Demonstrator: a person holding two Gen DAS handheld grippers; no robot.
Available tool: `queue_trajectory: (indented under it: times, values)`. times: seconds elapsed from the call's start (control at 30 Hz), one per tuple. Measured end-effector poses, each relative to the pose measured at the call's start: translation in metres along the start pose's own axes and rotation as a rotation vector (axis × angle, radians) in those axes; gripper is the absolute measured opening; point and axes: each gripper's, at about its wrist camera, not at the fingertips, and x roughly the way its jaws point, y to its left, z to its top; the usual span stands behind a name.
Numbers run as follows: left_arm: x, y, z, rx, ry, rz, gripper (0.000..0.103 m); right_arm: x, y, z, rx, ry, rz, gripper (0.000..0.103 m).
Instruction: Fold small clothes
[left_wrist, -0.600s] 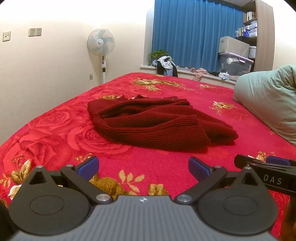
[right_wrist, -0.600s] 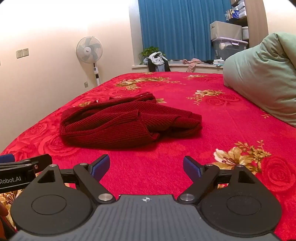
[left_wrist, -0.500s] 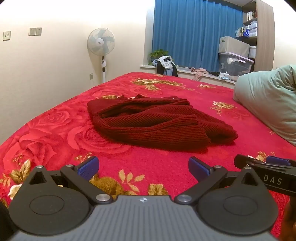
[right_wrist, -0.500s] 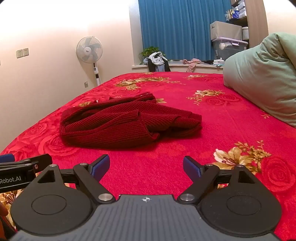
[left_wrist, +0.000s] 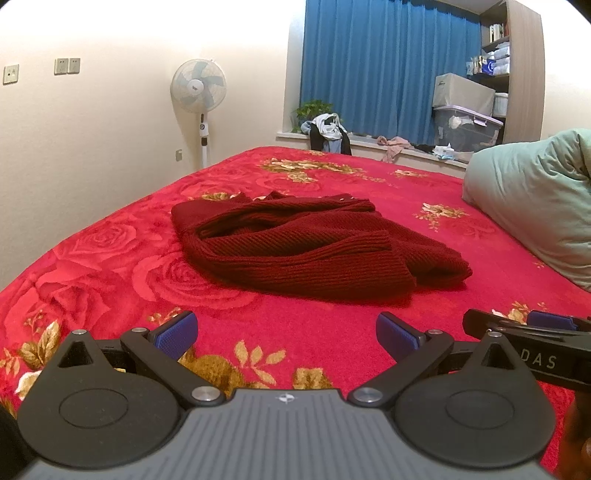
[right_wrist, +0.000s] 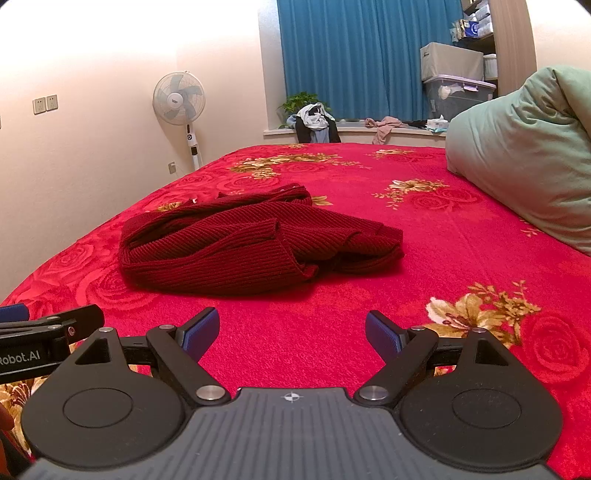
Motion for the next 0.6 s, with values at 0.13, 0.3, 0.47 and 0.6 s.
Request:
queue_trajectory:
  times: [0.13,0.3,0.47,0.6]
  values:
    - [-0.004,-0.001,0.0,0.022,-0.036,-0.011,0.089,-0.002,-0.002,0.003,0.017,-0.001,0.014,0.085]
    - [0.0,0.003,-0.002,0.057,-0.061,-0.01,0.047,-0.024,-0.023,0.045,0.065,-0.081,0.082,0.075]
    - [0.005,0.003,-0.004,0.072,-0.078,0.004,0.029,-0.023,-0.039,0.074,-0.022,-0.183,0.139,0.041]
    - [0.009,-0.001,-0.008,0.099,-0.092,0.006,0.026,0.002,-0.057,0.048,0.024,-0.143,0.13,0.036]
